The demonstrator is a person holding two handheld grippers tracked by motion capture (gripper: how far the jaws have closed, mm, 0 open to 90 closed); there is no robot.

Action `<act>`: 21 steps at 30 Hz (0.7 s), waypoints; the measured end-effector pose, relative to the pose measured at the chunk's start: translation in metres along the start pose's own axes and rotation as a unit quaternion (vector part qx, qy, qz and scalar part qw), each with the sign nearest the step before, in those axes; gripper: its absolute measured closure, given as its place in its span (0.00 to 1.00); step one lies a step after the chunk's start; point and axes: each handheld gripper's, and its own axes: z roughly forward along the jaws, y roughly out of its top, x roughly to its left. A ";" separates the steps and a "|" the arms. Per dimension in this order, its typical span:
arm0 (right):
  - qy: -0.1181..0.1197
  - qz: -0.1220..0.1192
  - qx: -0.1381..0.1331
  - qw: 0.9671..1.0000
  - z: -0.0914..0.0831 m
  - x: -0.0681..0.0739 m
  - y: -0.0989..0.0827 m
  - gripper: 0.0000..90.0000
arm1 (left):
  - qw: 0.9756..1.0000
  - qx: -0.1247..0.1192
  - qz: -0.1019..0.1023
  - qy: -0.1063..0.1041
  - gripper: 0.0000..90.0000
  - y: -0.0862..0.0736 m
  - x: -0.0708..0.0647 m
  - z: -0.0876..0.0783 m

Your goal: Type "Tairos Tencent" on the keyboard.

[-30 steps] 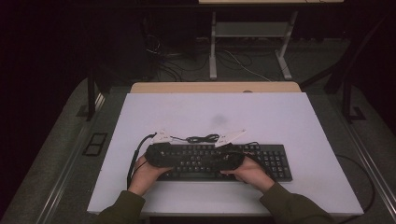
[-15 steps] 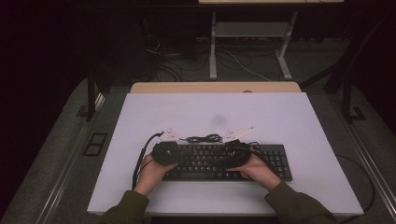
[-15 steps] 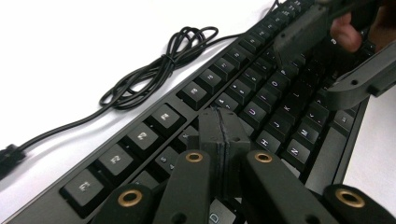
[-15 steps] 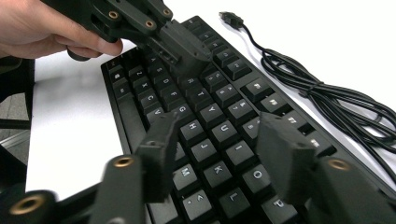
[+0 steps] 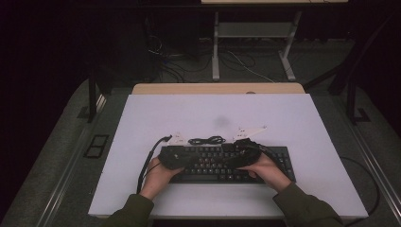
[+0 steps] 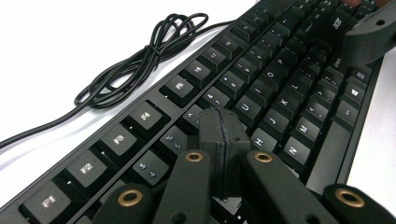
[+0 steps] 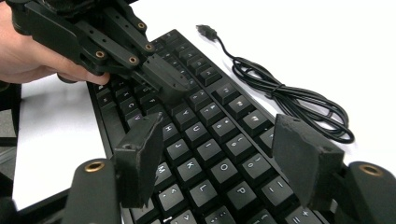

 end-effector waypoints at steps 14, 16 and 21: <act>-0.021 0.008 -0.023 1.000 -0.018 -0.006 -0.004 0.32 | 1.000 -0.012 0.007 -0.004 0.92 0.000 -0.001 -0.011; -0.024 0.006 -0.025 0.999 -0.022 -0.008 -0.006 0.32 | 1.000 -0.018 0.007 -0.003 0.90 -0.001 -0.001 -0.015; -0.031 0.013 -0.036 0.999 -0.034 -0.010 -0.012 0.31 | 1.000 -0.024 0.001 -0.008 0.79 -0.004 -0.001 -0.023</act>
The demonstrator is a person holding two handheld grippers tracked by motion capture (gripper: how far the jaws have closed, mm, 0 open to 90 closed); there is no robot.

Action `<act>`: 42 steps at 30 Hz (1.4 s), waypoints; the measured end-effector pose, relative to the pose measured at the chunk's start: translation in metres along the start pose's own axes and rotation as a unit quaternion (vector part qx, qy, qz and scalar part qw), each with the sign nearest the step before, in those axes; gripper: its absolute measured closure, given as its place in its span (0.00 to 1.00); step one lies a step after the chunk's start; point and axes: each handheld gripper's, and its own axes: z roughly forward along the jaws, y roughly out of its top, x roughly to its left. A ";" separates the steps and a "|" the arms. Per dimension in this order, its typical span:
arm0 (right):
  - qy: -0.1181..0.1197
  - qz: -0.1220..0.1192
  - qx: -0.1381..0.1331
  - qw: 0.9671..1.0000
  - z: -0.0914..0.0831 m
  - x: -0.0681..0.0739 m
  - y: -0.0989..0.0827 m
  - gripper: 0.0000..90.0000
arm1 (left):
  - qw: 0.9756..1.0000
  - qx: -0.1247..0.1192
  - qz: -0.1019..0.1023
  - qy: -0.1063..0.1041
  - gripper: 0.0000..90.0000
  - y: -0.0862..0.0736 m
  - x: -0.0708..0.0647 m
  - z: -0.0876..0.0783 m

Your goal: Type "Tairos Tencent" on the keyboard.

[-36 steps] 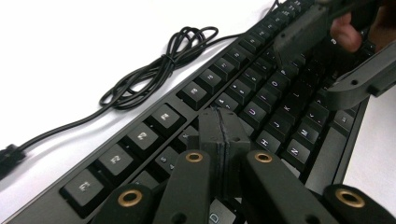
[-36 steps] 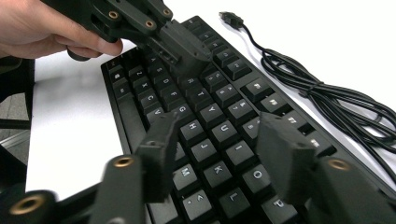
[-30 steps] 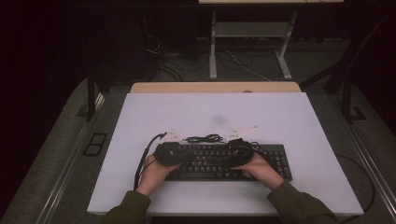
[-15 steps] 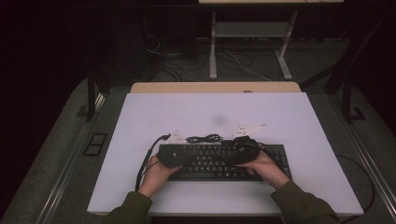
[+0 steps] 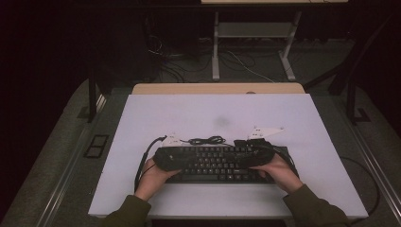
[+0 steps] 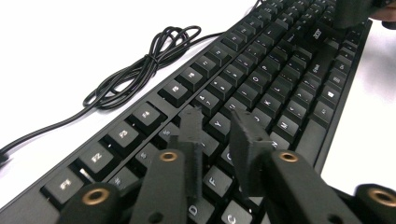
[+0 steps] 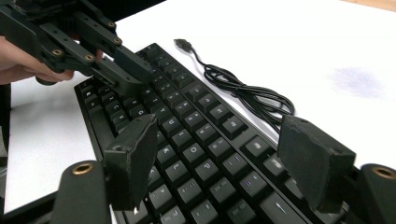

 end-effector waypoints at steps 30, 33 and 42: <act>-0.026 0.007 -0.029 0.999 -0.054 -0.015 -0.043 0.26 | 0.999 -0.041 -0.019 0.018 0.27 -0.035 0.010 -0.053; -0.025 0.008 -0.029 0.999 -0.060 -0.017 -0.048 0.25 | 0.999 -0.041 -0.020 0.018 0.23 -0.037 0.009 -0.054; -0.031 0.005 -0.030 0.999 -0.076 -0.023 -0.064 0.22 | 0.998 -0.049 -0.016 0.029 0.15 -0.038 0.011 -0.054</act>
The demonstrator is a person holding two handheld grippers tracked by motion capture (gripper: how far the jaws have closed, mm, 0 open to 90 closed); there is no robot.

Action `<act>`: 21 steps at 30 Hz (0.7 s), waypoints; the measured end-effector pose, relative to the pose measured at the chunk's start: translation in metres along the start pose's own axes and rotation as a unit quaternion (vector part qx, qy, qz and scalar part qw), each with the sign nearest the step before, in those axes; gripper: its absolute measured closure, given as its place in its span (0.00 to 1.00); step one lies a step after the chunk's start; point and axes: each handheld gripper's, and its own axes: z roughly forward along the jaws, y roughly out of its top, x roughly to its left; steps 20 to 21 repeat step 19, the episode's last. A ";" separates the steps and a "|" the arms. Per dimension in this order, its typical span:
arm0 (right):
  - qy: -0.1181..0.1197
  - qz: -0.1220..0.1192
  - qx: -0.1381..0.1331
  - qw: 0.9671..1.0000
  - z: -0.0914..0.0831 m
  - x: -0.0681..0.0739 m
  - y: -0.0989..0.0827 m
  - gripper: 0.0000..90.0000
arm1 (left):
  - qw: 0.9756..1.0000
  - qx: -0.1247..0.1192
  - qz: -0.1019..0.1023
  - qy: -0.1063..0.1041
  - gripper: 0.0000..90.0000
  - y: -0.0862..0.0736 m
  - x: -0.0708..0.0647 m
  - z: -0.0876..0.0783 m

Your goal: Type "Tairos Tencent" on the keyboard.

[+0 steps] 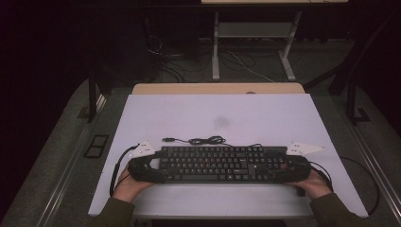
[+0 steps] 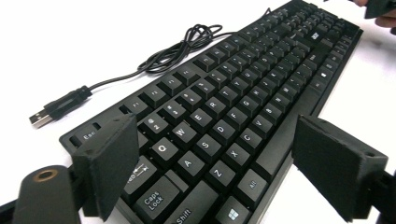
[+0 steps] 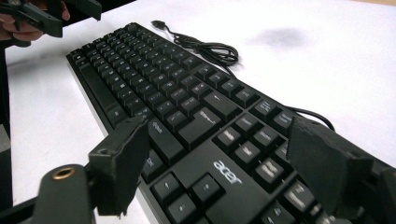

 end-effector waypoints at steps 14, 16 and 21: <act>-0.031 0.001 -0.004 0.999 -0.016 -0.014 -0.012 0.21 | 1.000 0.010 -0.003 0.008 0.03 -0.001 0.001 0.002; -0.032 -0.002 -0.004 0.999 -0.016 -0.014 -0.012 0.21 | 1.000 0.013 -0.005 0.012 0.00 -0.002 0.001 0.003; -0.033 -0.003 -0.002 0.999 -0.015 -0.013 -0.012 0.20 | 1.000 0.012 -0.009 0.012 0.00 -0.001 0.002 0.003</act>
